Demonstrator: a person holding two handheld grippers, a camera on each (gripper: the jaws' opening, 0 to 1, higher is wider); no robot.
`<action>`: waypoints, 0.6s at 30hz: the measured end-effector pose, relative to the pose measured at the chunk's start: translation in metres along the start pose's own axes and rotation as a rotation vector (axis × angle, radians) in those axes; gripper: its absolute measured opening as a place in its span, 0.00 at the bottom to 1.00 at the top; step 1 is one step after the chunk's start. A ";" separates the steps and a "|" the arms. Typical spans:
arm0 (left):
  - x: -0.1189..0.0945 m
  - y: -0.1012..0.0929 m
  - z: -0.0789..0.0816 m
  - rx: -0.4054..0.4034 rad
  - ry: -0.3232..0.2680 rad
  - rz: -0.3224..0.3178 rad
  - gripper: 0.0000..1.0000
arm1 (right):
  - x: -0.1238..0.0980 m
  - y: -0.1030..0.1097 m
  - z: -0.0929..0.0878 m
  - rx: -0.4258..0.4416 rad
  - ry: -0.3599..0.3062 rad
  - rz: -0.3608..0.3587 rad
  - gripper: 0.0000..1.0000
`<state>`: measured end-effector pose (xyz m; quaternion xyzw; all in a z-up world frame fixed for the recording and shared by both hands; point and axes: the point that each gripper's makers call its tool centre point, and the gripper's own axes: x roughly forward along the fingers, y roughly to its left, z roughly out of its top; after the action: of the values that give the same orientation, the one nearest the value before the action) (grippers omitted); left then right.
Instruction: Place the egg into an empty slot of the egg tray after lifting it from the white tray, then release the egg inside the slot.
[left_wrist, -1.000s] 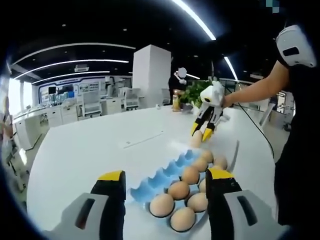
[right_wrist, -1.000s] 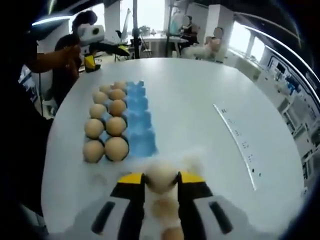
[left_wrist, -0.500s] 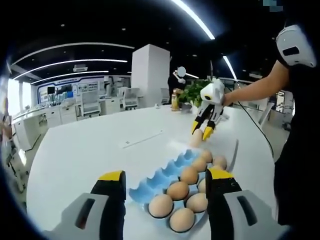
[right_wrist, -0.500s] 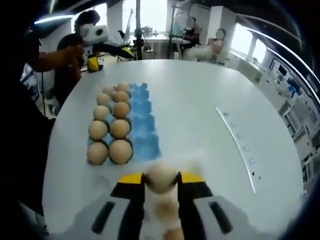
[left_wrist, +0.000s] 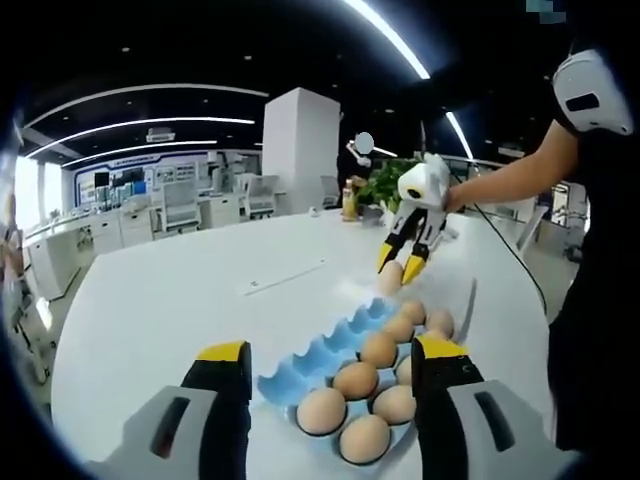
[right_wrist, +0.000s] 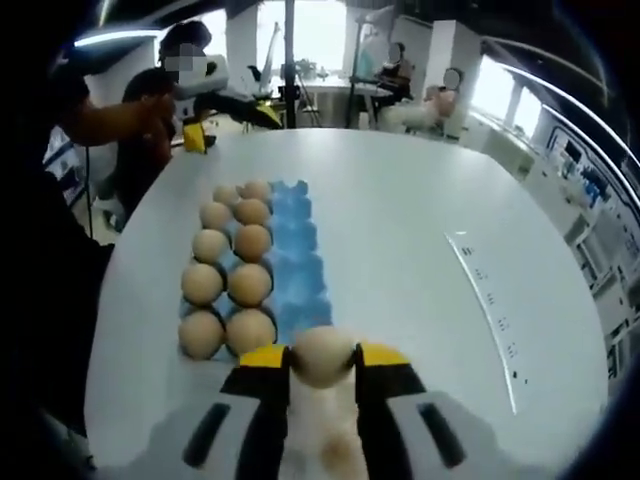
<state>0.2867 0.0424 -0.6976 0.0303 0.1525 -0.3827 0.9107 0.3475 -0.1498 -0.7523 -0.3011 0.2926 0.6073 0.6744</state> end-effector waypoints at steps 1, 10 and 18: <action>0.000 0.000 0.000 0.000 -0.001 -0.001 0.66 | 0.001 0.000 0.001 -0.001 -0.002 0.002 0.25; 0.000 0.001 0.002 0.003 -0.002 -0.004 0.66 | 0.014 0.004 0.016 -0.022 -0.022 0.030 0.25; 0.000 0.002 0.001 0.004 0.000 -0.003 0.65 | 0.024 0.008 0.028 -0.034 -0.040 0.050 0.25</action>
<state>0.2881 0.0435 -0.6970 0.0319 0.1517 -0.3844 0.9101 0.3424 -0.1117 -0.7528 -0.2928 0.2762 0.6349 0.6594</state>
